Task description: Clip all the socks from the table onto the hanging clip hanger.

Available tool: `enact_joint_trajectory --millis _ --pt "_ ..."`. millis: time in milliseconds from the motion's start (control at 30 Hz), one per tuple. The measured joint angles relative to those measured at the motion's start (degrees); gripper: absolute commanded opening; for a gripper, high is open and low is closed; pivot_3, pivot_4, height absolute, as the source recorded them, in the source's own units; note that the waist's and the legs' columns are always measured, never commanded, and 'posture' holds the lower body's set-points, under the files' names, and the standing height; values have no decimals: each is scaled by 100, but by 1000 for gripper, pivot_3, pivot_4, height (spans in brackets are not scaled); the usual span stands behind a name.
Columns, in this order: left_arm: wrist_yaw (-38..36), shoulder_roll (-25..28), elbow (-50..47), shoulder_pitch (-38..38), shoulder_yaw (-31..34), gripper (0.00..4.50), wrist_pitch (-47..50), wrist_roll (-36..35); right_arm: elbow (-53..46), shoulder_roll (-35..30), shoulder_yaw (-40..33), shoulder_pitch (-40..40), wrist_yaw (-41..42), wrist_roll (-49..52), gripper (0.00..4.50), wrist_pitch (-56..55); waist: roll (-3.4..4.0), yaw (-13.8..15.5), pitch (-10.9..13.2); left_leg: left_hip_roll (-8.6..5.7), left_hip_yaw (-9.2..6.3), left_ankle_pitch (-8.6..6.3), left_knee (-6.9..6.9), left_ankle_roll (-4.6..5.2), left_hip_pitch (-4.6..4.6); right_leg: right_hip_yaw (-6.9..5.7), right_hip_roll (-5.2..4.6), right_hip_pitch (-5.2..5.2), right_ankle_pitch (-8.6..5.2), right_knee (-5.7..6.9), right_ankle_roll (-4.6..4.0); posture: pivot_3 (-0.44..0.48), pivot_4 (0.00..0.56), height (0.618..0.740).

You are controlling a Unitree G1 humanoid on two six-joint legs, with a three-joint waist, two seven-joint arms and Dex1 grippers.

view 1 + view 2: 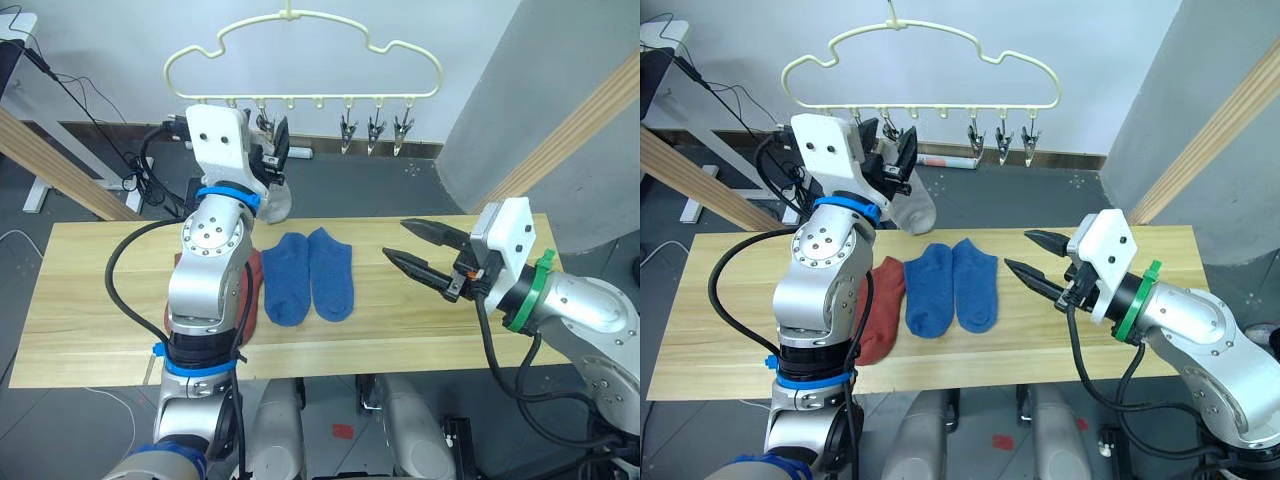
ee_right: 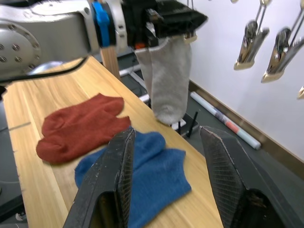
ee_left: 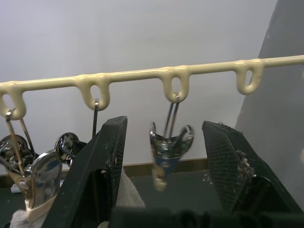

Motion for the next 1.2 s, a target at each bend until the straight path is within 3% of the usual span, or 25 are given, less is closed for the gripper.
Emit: enact_joint_trajectory --millis 300,1200 --pt "155 -178 -150 262 -110 2709 -19 158 499 9 36 -517 181 140 2234 -152 0 1 0 -1 1 0 0 1 -1 1 -1 0 0 0 0 -73 422 740" --pt "260 -384 -241 268 -168 2709 -271 289 470 -54 113 -252 120 114 2234 -267 0 0 0 -1 1 -1 0 1 -2 1 -1 0 0 -1 0 -88 418 740"
